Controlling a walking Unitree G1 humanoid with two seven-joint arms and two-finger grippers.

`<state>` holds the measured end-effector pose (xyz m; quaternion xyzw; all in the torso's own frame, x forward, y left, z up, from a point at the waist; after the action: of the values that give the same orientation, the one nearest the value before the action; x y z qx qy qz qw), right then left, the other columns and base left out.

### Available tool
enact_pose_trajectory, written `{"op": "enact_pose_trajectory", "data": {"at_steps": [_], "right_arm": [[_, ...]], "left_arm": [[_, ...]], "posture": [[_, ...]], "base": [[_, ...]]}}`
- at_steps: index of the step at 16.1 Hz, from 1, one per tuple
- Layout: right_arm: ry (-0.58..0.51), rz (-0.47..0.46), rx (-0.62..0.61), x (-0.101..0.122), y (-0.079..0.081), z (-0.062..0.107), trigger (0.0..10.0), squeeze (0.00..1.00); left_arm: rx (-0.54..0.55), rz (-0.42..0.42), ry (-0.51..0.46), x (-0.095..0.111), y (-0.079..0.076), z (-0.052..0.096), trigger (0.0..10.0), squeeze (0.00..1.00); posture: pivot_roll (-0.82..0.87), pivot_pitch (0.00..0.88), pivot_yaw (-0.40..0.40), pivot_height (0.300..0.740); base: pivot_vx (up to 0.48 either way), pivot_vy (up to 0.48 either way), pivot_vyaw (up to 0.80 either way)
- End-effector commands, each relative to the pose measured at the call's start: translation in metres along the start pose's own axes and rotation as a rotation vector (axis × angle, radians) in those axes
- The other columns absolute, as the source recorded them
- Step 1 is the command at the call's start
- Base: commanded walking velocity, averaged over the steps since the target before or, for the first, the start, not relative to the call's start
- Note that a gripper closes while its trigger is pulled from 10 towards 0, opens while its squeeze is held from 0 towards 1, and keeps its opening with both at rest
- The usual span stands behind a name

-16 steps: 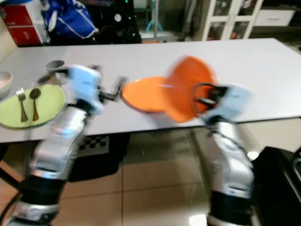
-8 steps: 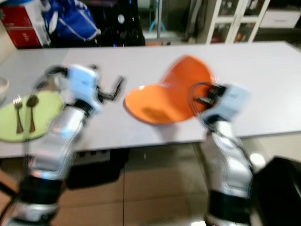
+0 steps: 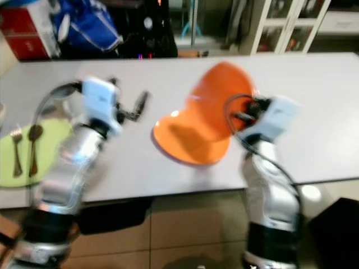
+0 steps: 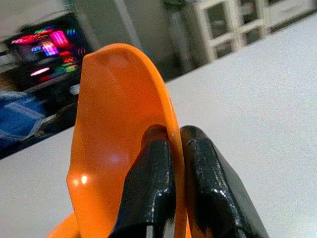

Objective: Setting the table

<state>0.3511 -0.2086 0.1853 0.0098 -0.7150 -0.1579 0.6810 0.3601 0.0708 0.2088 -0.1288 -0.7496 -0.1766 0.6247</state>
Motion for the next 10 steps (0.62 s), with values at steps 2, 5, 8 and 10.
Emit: {"op": "enact_pose_trajectory", "data": {"at_steps": [2, 5, 8, 10], "right_arm": [[-0.04, -0.064, 0.033, 0.011, 0.013, -0.003, 10.0, 0.0], [0.039, -0.175, -0.028, -0.005, 0.002, -0.018, 10.0, 0.0], [0.112, -0.323, -0.081, -0.023, -0.008, -0.031, 10.0, 0.0], [0.152, -0.42, -0.102, -0.031, -0.011, -0.038, 10.0, 0.0]], "left_arm": [[0.009, -0.026, -0.003, 0.003, 0.006, 0.009, 10.0, 0.0], [-0.021, -0.018, -0.008, 0.003, 0.003, 0.024, 10.0, 0.0], [-0.146, 0.004, 0.015, 0.002, -0.014, 0.045, 10.0, 0.0], [-0.215, 0.025, 0.022, 0.003, -0.024, 0.053, 10.0, 0.0]], "posture": [[-0.05, 0.0, 0.008, 0.74], [-0.04, 0.0, 0.013, 0.74], [-0.04, 0.0, 0.03, 0.74], [-0.04, 0.0, 0.029, 0.74]], "base": [[0.0, 0.0, 0.0], [0.0, 0.0, 0.0], [0.0, 0.0, 0.0], [0.0, 0.0, 0.0]]}}
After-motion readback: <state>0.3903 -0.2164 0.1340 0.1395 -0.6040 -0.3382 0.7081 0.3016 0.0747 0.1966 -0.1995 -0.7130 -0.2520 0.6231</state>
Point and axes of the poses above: a point about 5 cm out from each wrist's last joint towards the gripper, its own z axis pointing back from the gripper into the wrist, its own x axis along the axis of the wrist's last joint, y = z × x, the point moved 5 cm from there along -z, pointing out of the wrist towards the gripper, and after that the axes turned 6 degrees about z, right-handed, at the moved point
